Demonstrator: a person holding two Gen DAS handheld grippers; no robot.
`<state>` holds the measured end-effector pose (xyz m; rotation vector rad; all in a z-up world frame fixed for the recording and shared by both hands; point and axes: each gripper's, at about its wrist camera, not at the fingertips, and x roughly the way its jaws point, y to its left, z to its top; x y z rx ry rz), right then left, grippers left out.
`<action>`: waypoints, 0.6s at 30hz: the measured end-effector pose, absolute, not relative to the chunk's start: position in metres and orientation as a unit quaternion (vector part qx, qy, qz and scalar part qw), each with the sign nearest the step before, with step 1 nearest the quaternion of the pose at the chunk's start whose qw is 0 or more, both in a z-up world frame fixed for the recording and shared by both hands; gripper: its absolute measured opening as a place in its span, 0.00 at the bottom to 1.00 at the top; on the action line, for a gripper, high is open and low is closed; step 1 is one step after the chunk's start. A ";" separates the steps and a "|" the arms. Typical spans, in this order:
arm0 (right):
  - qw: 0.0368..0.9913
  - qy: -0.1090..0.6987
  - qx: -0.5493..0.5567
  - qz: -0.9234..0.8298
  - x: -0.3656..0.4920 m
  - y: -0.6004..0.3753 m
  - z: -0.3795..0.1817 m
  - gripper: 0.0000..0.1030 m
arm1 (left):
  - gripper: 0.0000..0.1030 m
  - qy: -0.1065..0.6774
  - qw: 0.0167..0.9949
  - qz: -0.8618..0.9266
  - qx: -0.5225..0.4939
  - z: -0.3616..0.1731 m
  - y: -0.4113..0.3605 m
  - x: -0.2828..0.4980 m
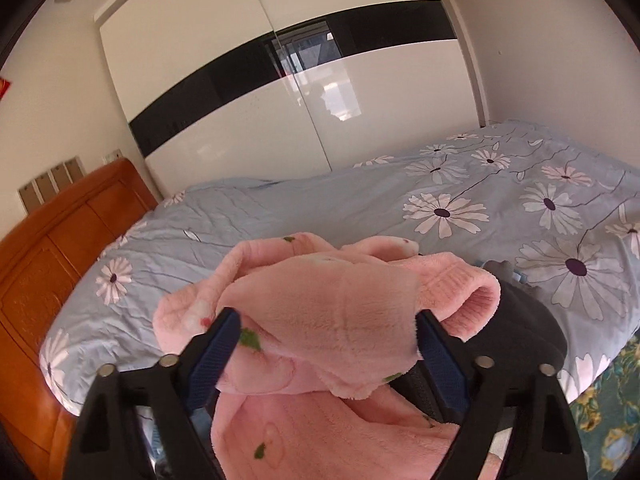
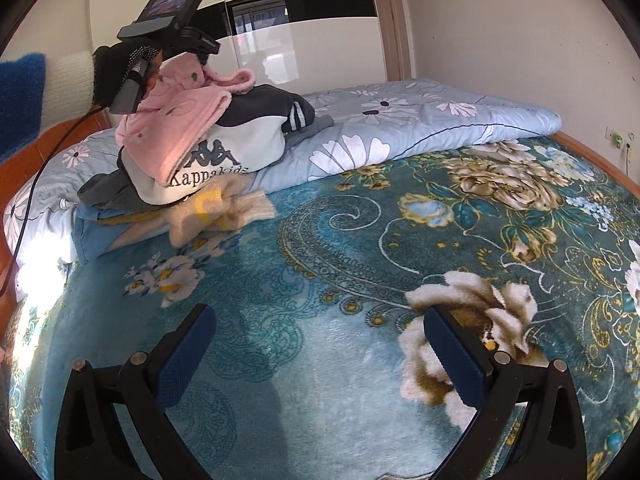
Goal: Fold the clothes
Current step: 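Grasp the pink fleece blanket on the pile with the left gripper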
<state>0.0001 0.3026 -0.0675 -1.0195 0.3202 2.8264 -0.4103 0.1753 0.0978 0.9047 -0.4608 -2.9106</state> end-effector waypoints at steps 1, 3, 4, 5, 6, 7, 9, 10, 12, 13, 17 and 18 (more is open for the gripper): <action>0.063 0.111 -0.336 0.933 0.002 0.305 -0.067 1.00 | 0.62 -0.136 0.029 -0.943 0.301 0.098 0.169 -0.413; 0.063 0.116 -0.336 0.932 0.005 0.307 -0.066 1.00 | 0.15 -0.115 0.043 -0.942 0.312 0.099 0.156 -0.412; 0.063 0.115 -0.336 0.933 0.008 0.306 -0.064 1.00 | 0.13 -0.103 0.052 -0.942 0.316 0.100 0.149 -0.411; 0.063 0.112 -0.334 0.934 0.009 0.304 -0.062 1.00 | 0.11 -0.084 0.049 -0.945 0.312 0.103 0.140 -0.405; 0.062 0.110 -0.331 0.935 0.012 0.303 -0.059 1.00 | 0.10 -0.067 0.043 -0.948 0.307 0.107 0.131 -0.397; 0.062 0.108 -0.328 0.936 0.014 0.302 -0.056 1.00 | 0.10 -0.049 0.038 -0.951 0.302 0.110 0.122 -0.388; 0.061 0.103 -0.323 0.939 0.019 0.299 -0.050 1.00 | 0.09 -0.030 0.000 -0.956 0.291 0.118 0.106 -0.358; 0.062 0.102 -0.319 0.940 0.022 0.298 -0.046 1.00 | 0.09 -0.022 -0.024 -0.958 0.286 0.122 0.098 -0.339; 0.064 0.100 -0.311 0.943 0.029 0.296 -0.038 1.00 | 0.09 -0.005 -0.071 -0.959 0.274 0.131 0.083 -0.301; 0.065 0.100 -0.307 0.944 0.033 0.294 -0.033 1.00 | 0.09 0.003 -0.094 -0.959 0.268 0.135 0.075 -0.282; 0.056 0.108 -0.292 0.949 0.047 0.285 -0.017 1.00 | 0.09 0.012 -0.153 -0.952 0.265 0.124 0.044 -0.192; 0.050 0.111 -0.289 0.950 0.051 0.280 -0.014 1.00 | 0.09 0.015 -0.167 -0.950 0.264 0.122 0.036 -0.170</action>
